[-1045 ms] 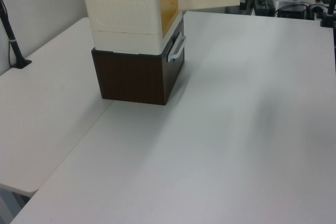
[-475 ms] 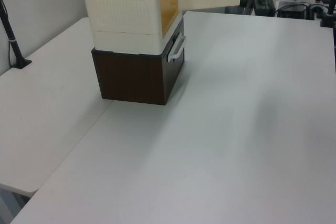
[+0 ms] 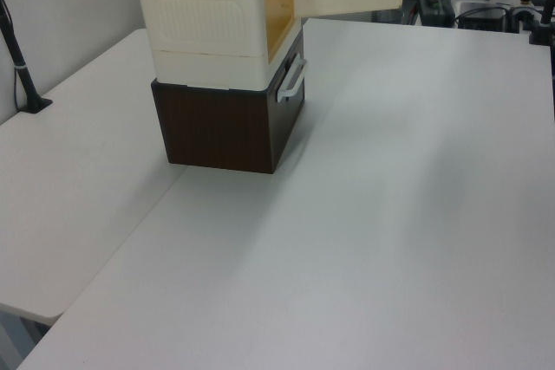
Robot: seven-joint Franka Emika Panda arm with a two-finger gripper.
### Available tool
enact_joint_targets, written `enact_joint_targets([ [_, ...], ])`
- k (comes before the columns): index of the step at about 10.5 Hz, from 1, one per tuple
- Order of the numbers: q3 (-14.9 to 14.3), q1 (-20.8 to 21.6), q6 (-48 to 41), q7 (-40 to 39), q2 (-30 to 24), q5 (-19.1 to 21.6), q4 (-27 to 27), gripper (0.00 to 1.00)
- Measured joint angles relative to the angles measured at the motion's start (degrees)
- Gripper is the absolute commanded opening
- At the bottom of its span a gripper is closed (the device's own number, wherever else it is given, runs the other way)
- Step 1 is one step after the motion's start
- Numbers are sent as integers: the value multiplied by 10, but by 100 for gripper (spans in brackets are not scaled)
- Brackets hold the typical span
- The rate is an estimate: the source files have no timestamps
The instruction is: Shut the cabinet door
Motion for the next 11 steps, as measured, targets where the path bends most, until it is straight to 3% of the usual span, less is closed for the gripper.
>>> enact_joint_targets([
  [6,-3,-79,101,-3,-1,19,31,100],
  [11,-6,-181,226,-3,4,46,30,100],
])
